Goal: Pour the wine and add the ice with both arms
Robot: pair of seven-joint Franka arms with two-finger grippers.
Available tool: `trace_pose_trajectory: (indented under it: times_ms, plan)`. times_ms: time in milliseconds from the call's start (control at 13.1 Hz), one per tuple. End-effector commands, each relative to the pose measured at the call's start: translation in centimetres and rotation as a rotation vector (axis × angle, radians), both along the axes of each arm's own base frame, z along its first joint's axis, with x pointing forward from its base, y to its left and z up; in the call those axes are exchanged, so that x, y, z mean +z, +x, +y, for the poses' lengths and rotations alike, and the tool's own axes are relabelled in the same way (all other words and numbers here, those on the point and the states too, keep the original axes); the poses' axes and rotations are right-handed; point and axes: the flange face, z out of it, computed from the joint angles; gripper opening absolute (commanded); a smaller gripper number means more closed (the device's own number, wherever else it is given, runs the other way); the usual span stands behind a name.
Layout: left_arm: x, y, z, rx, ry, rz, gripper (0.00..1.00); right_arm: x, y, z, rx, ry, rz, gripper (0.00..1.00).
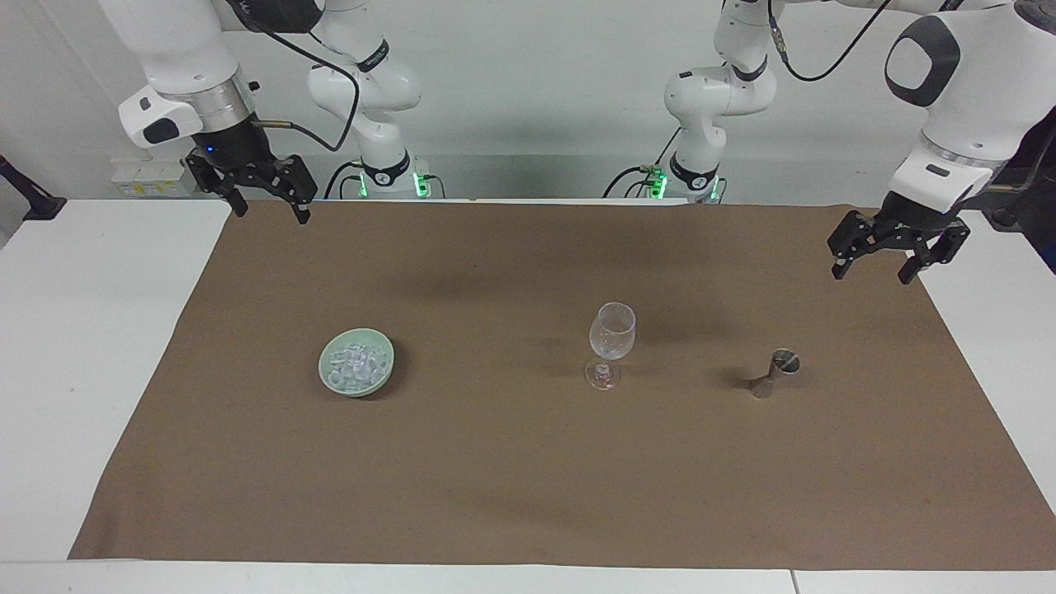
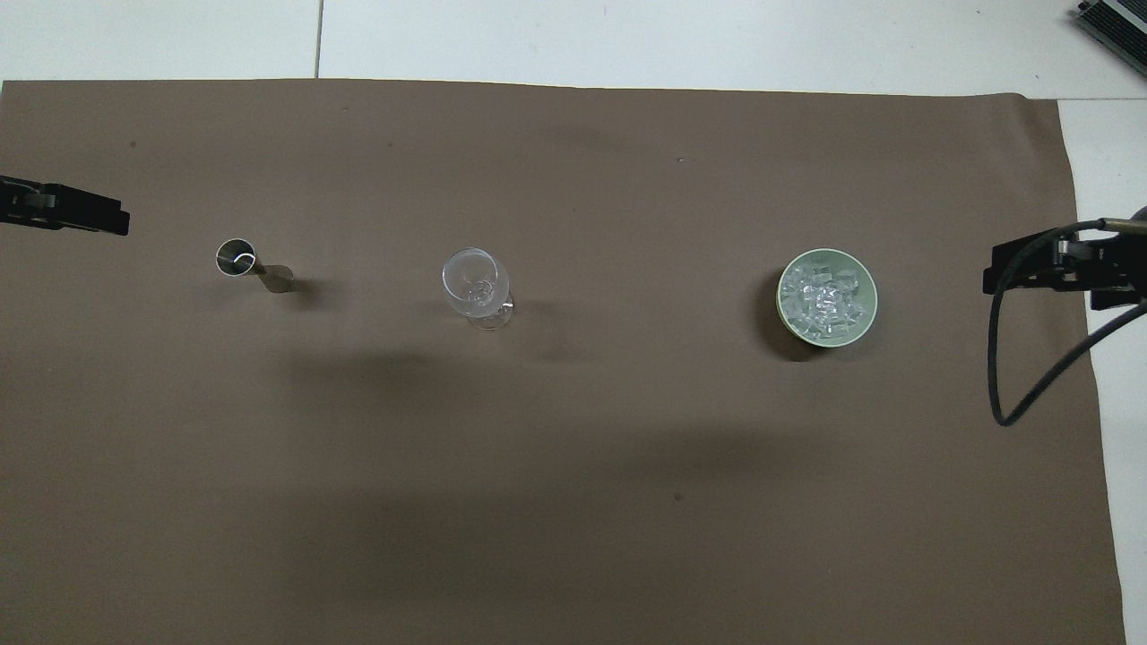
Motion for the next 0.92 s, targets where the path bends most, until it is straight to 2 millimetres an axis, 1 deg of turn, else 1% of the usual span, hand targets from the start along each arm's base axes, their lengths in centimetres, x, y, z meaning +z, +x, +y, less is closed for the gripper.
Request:
trace_pose_trajectory:
  times_ms: [0, 77, 230, 306, 383, 459, 536, 613, 842]
  plan:
    - [-0.7, 0.2, 0.5, -0.031, 0.021, 0.01, 1.0, -0.1, 0.1, -0.1, -0.014, 0.021, -0.006, 1.0]
    - [-1.3, 0.6, 1.0, -0.052, 0.027, 0.021, 1.0, -0.1, 0.1, -0.1, -0.014, 0.021, -0.005, 1.0]
    - [-1.9, 0.8, 2.6, -0.176, 0.038, 0.026, 1.0, -0.1, 0.1, -0.1, -0.014, 0.021, -0.006, 1.0]
    - [-1.7, 0.9, 2.5, -0.212, 0.041, 0.018, 1.0, -0.1, 0.1, -0.1, -0.014, 0.021, -0.006, 1.0]
    - [-1.5, 0.8, 2.7, -0.212, 0.041, 0.012, 1.0, -0.1, 0.1, -0.1, -0.014, 0.021, -0.008, 1.0]
    - [-1.6, 0.7, 3.6, -0.218, 0.043, 0.018, 1.0, -0.1, 0.1, -0.1, -0.014, 0.021, -0.006, 1.0]
    - [-2.1, 0.7, 4.8, -0.252, 0.029, 0.027, 1.0, -0.1, 0.1, -0.1, -0.014, 0.021, -0.008, 1.0]
    - [-2.8, 0.8, 5.7, -0.279, -0.007, 0.029, 1.0, -0.1, 0.1, -0.1, -0.016, 0.021, -0.006, 1.0]
    - [-7.6, 2.4, 9.7, -0.344, -0.133, 0.047, 1.0, -0.1, 0.1, -0.1, -0.014, 0.021, -0.006, 1.0]
